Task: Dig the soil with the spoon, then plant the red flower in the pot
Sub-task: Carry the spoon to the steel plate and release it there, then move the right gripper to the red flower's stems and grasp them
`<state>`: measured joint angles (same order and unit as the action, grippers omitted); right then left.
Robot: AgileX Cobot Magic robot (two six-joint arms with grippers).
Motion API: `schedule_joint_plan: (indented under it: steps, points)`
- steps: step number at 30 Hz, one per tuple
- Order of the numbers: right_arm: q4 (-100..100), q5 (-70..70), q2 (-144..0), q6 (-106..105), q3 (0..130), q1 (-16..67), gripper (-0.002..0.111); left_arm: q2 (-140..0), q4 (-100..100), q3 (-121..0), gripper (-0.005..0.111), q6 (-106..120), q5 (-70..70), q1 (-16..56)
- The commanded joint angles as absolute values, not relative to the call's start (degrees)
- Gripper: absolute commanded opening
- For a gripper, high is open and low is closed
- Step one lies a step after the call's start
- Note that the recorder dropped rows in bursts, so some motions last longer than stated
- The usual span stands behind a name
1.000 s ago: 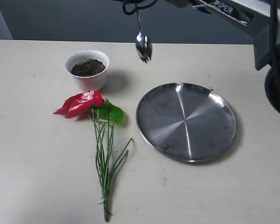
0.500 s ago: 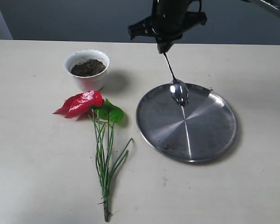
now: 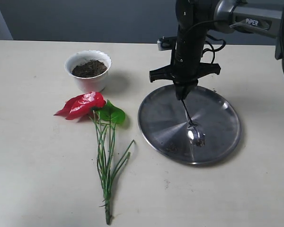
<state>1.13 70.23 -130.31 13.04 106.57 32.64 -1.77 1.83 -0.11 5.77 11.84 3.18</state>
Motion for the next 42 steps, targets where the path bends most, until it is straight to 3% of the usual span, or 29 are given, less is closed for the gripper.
schedule_joint_plan:
  steps: [1, 7, 14, 20, 27, 35, 42]
  points:
    - [3.04, 69.96, -130.59, 12.03, 105.35, 32.15, -0.001, -1.34, 1.77, 0.0, 0.0, 5.63, 11.64, 3.01]
    - [2.68, 69.96, -130.9, 12.03, 104.1, 32.05, 0.0, -1.34, 1.77, 0.0, 0.0, 5.63, 11.64, 3.01]
    - [2.57, 69.61, -132.06, 12.03, 104.1, 32.05, 0.019, -1.34, 1.77, 0.0, 0.0, 5.63, 11.42, 3.01]
    - [2.57, 68.85, -132.21, 12.03, 104.1, 32.05, 0.019, -1.34, 1.77, 0.0, 0.0, 5.63, 11.42, 3.01]
    - [0.0, 67.81, -127.19, 12.03, 104.35, 32.05, 0.044, -1.34, 1.77, 0.0, 0.0, 5.63, 11.42, 3.01]
    - [5.5, 65.07, -118.64, 12.03, 104.35, 32.78, 0.041, -1.34, 1.77, 0.0, 0.0, 5.63, 11.42, 3.01]
    - [12.81, 67.27, -118.47, 7.64, 104.24, 40.43, 0.051, -1.34, 1.77, 0.0, 0.0, 5.63, 11.42, 3.01]
